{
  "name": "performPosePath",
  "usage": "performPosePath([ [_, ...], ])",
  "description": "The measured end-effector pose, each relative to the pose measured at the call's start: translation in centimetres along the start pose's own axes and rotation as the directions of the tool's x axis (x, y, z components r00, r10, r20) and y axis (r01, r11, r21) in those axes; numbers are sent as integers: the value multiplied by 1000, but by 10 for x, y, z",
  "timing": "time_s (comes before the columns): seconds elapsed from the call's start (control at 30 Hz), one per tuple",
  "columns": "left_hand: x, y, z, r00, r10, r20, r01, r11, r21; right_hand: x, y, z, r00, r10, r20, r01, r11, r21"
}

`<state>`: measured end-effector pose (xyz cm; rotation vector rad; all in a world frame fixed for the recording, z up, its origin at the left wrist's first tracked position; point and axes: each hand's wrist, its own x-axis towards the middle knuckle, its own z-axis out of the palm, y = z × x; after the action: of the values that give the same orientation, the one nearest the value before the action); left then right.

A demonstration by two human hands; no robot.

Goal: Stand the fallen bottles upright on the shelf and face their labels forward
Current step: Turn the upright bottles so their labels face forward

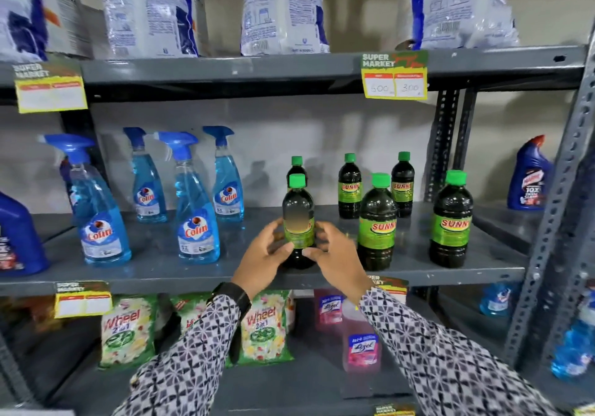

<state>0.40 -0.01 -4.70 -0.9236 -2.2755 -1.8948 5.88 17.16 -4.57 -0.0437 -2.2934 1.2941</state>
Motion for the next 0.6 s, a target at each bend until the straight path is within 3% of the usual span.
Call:
performPosePath([
  [0.6, -5, -16, -16, 994, 109, -6, -108, 993, 54, -7, -3, 11, 1000, 15, -23, -13, 998, 67],
])
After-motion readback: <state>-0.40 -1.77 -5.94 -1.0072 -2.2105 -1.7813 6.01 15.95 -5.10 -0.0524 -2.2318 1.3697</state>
